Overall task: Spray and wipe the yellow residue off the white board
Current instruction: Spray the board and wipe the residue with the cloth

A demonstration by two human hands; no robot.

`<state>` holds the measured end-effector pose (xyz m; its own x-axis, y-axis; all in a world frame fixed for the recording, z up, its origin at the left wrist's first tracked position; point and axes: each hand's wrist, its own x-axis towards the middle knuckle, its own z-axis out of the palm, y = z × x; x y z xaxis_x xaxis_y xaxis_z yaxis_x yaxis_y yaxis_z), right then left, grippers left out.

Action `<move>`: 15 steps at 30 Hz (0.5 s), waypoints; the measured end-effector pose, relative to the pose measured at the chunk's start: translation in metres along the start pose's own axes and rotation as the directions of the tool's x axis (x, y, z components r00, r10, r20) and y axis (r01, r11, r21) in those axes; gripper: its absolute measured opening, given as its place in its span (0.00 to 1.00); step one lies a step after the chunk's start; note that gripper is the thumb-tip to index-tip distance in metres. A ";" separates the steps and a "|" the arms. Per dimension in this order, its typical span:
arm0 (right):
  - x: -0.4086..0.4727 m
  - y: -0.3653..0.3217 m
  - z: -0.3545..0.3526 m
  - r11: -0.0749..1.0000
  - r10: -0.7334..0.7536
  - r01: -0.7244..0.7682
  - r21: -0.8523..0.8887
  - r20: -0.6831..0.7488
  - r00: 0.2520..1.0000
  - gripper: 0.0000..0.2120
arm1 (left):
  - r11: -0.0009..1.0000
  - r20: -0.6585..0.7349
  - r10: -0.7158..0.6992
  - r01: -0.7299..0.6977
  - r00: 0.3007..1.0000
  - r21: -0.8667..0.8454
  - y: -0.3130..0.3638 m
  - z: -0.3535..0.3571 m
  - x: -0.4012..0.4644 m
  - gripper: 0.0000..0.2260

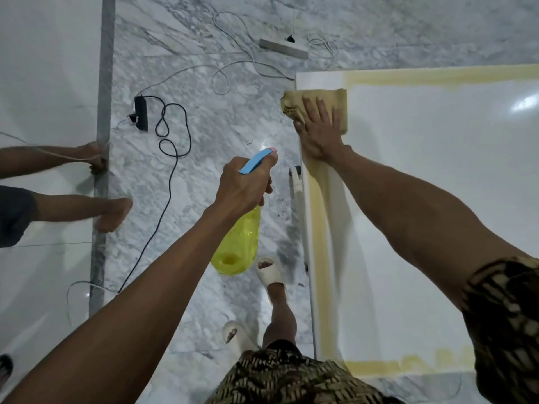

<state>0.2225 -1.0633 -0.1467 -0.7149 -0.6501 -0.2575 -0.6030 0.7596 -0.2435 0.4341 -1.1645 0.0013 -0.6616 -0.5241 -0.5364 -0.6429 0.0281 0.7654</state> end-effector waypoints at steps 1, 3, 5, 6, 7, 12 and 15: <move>-0.011 -0.001 0.004 1.000 0.008 -0.008 0.000 0.005 1.000 0.25 | 1.000 0.001 0.003 -0.003 1.000 0.006 -0.001 0.001 -0.005 0.21; -0.040 -0.002 0.013 1.000 0.013 -0.013 -0.013 0.007 1.000 0.26 | 1.000 0.003 0.008 -0.008 1.000 0.027 -0.007 0.004 -0.019 0.25; -0.073 -0.003 0.025 1.000 -0.003 0.003 -0.028 0.005 1.000 0.26 | 0.999 0.006 0.015 -0.015 1.000 0.038 -0.015 0.005 -0.037 0.25; -0.093 -0.005 0.031 1.000 -0.010 0.010 -0.028 0.006 1.000 0.27 | 0.999 0.014 0.021 -0.021 1.000 0.032 -0.020 0.005 -0.049 0.23; -0.111 -0.007 0.036 1.000 -0.013 0.013 -0.021 0.014 1.000 0.30 | 0.999 0.022 0.025 -0.025 0.999 0.023 -0.025 0.006 -0.059 0.22; -0.204 -0.015 0.066 1.000 0.013 -0.013 -0.015 0.044 0.999 0.34 | 0.997 0.036 0.050 -0.052 0.998 0.055 -0.057 0.008 -0.114 0.26; -0.272 -0.022 0.085 0.999 0.025 -0.027 0.024 0.055 0.998 0.31 | 0.993 0.050 0.074 -0.078 0.996 0.085 -0.078 0.009 -0.155 0.27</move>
<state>0.4602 -0.9052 -0.1505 -0.7095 -0.6308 -0.3142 -0.5750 0.7759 -0.2594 0.5833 -1.0782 0.0213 -0.7257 -0.4771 -0.4957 -0.6200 0.1412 0.7718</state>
